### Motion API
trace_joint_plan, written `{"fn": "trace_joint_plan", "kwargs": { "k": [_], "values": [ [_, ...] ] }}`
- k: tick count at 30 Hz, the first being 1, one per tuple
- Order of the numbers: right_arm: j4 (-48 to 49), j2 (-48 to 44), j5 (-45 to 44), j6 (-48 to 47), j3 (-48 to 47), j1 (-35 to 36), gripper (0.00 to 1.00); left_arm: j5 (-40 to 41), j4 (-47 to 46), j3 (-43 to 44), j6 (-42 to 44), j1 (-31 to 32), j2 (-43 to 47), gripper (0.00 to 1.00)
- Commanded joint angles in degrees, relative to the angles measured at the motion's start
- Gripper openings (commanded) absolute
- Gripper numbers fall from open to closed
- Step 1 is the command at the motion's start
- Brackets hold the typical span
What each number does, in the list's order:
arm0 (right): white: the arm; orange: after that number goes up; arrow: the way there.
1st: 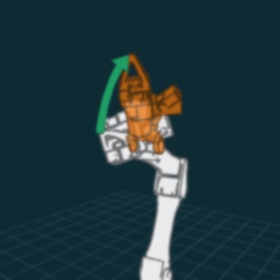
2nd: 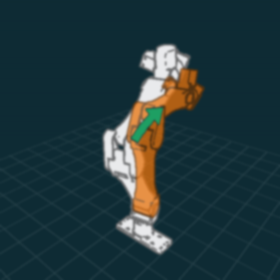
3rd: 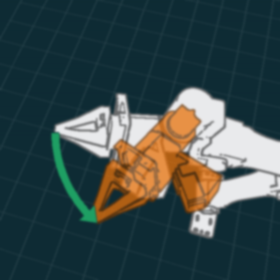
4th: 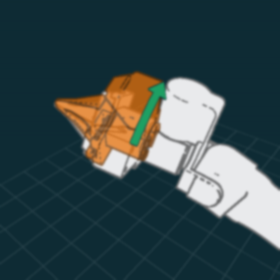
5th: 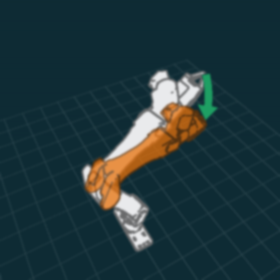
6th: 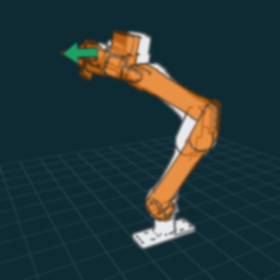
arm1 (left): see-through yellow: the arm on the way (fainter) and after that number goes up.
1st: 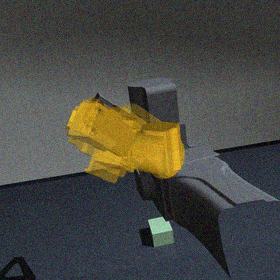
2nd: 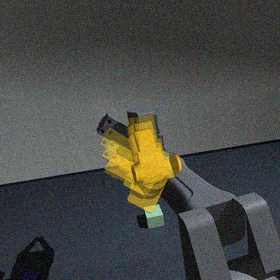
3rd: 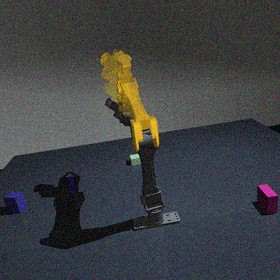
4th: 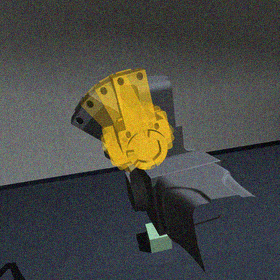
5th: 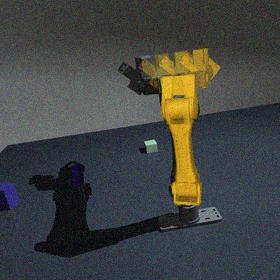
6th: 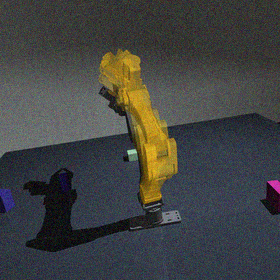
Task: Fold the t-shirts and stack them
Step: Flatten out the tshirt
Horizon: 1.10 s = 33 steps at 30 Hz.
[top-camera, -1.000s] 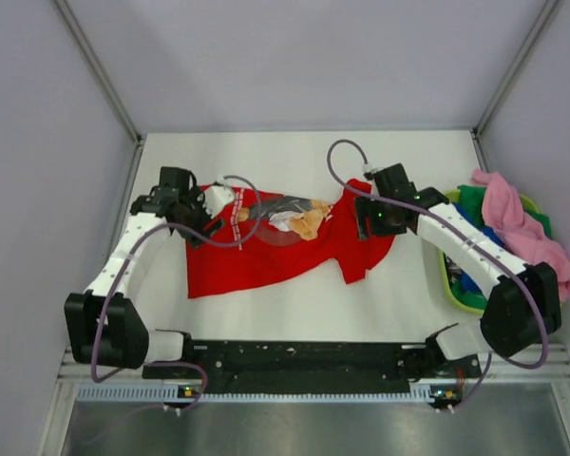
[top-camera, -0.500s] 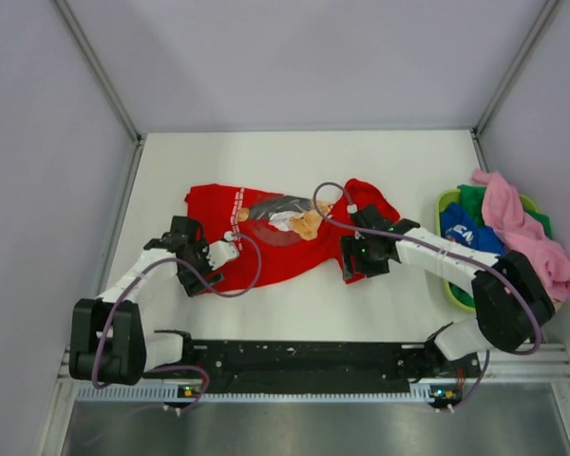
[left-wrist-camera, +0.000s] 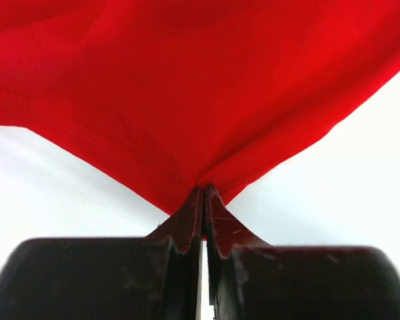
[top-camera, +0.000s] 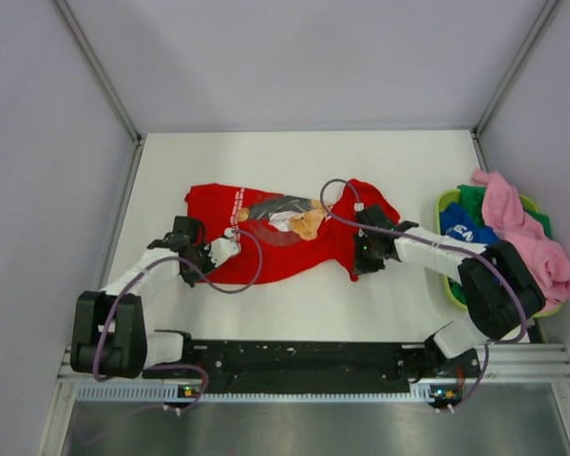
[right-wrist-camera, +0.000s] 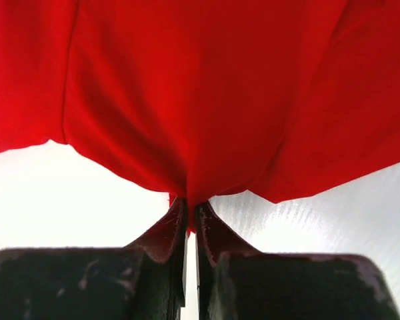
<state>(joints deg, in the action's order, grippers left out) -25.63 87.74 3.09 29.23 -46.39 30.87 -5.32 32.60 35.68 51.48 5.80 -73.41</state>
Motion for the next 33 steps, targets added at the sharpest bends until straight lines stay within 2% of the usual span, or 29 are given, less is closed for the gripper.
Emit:
{"fn": "trace_joint_plan", "kwargs": {
  "k": [1,4,8,11,16,20,24,28,31,33],
  "values": [
    [-0.03,-5.19,-0.19,0.12,1.57,-1.69,0.0,0.74,-1.05,1.05,-4.36,0.09,1.24,0.0],
    [-5.9,-13.1,-5.0,-1.45,-2.55,-1.96,0.0,4.35,2.02,7.19,-8.84,0.0,5.19,0.0],
    [-14.78,-22.07,-9.68,-6.45,-11.77,-1.96,0.0,4.79,8.34,19.31,-12.72,0.0,11.6,0.0],
    [-21.63,-25.6,-12.05,-12.43,-22.3,-1.96,0.0,4.79,12.91,28.1,-13.25,0.08,14.34,0.0],
    [-32.89,-26.05,-15.92,-20.25,-43.83,-1.96,0.0,4.44,16.34,40.66,-10.79,0.17,17.24,0.0],
    [-38.52,-25.78,-13.83,-25.53,-59.04,-1.96,0.0,3.31,22.23,54.63,-10.7,0.17,18.29,0.0],
    [-43.01,-26.48,-6.54,-28.44,-73.46,-1.61,0.0,-3.98,27.93,65.09,-7.98,0.17,21.37,0.0],
    [-43.81,-27.71,1.12,-28.27,-82.0,-1.61,0.0,-3.91,32.26,73.81,-9.47,0.17,20.5,0.0],
    [-43.46,-27.63,2.0,-28.0,-86.31,-1.61,0.0,-0.05,32.88,79.18,-10.87,0.17,19.18,0.0],
    [-41.88,-27.45,1.39,-28.35,-85.98,-1.52,0.0,1.71,32.62,80.86,-11.23,0.17,18.22,0.0]
  ]
}}
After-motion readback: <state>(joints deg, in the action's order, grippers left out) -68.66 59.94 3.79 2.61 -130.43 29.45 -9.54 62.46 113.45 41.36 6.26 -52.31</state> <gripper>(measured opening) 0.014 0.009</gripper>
